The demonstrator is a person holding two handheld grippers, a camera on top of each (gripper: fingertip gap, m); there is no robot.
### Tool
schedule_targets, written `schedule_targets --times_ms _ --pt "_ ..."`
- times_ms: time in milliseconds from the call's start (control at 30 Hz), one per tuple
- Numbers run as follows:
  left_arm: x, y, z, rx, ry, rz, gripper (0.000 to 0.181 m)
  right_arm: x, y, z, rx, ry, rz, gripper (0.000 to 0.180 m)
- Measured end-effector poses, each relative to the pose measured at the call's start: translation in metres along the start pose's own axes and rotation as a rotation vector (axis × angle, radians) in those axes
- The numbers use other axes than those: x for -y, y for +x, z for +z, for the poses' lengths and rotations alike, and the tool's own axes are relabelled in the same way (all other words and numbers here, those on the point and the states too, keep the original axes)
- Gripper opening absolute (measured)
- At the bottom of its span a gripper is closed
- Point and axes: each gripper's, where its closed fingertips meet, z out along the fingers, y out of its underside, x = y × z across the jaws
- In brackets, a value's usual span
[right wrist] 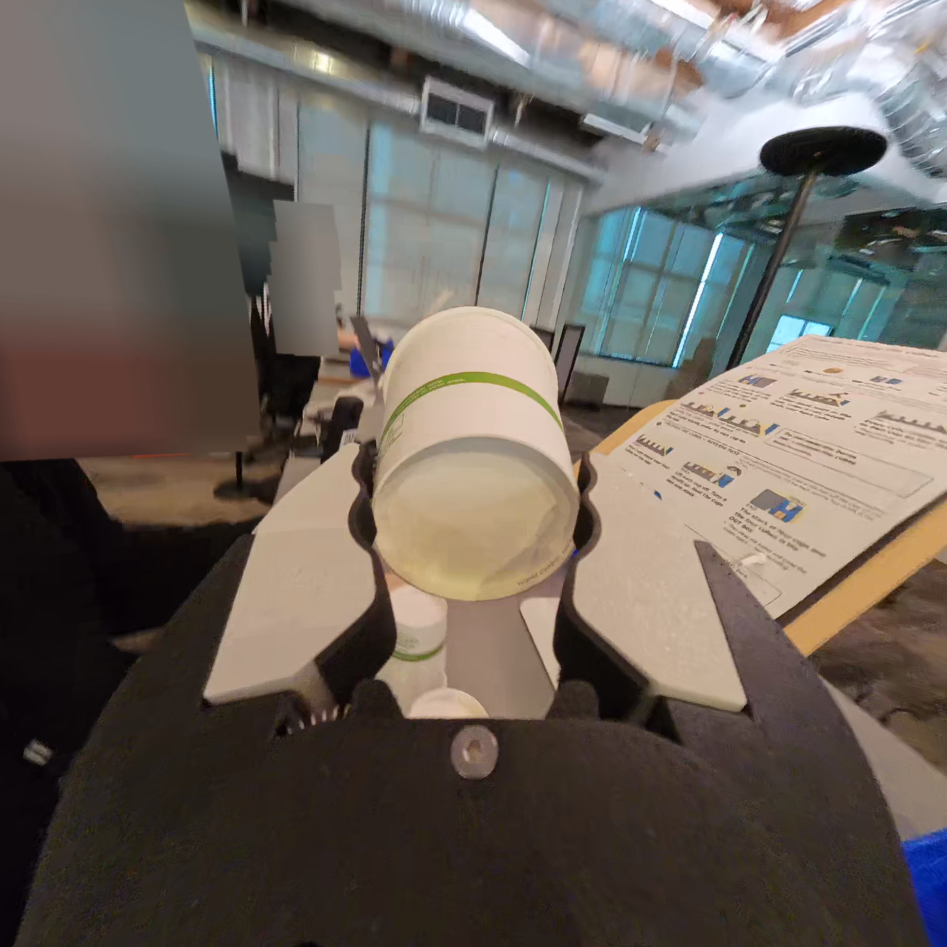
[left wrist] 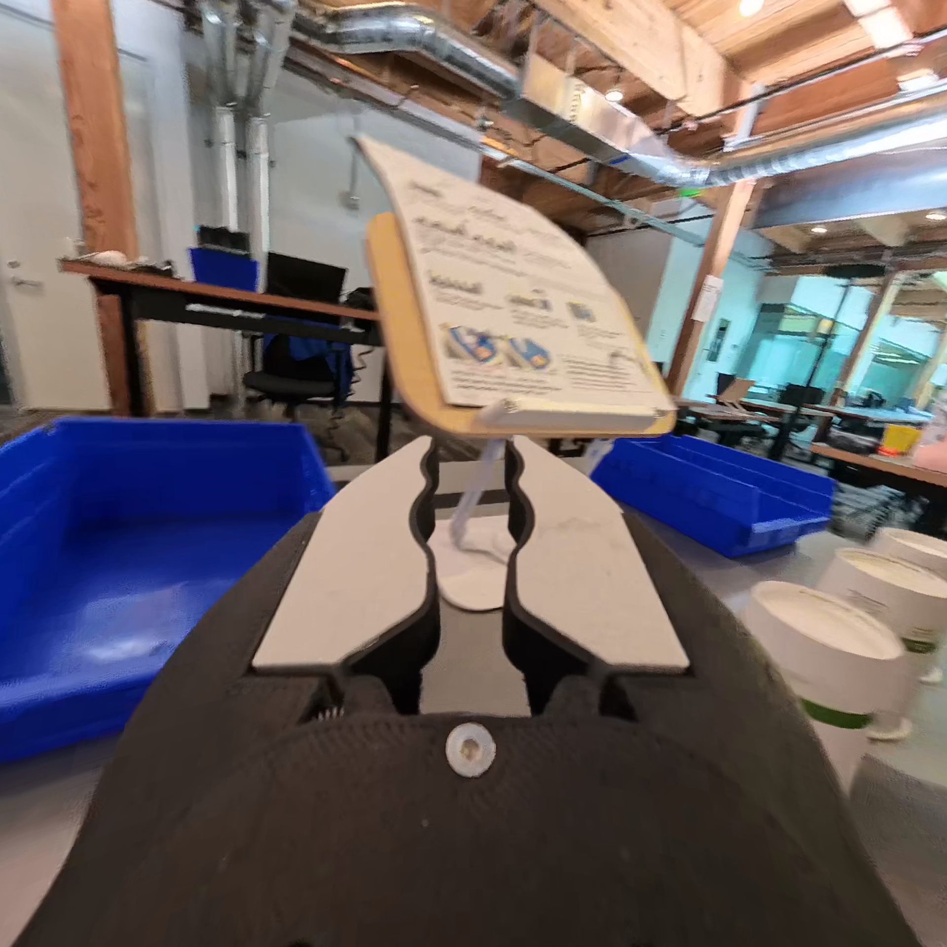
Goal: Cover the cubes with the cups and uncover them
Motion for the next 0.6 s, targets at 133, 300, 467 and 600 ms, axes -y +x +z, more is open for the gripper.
schedule_targets --times_ms 133,300,467,600 --pt "0.043 0.087 0.014 -0.238 0.108 -0.040 0.034 -0.004 -0.001 -0.023 -0.003 0.169 0.174 0.077" --pt "0.082 0.233 0.027 -0.615 0.156 0.094 0.043 -0.021 0.002 -0.026 -0.003 0.277 0.343 0.078" --pt "0.079 0.328 0.038 -0.808 0.130 0.348 0.055 -0.040 -0.005 -0.020 0.044 0.318 0.465 0.077" --pt "0.077 0.356 0.050 -0.846 0.124 0.424 0.057 -0.046 -0.008 -0.021 0.063 0.343 0.518 0.077"
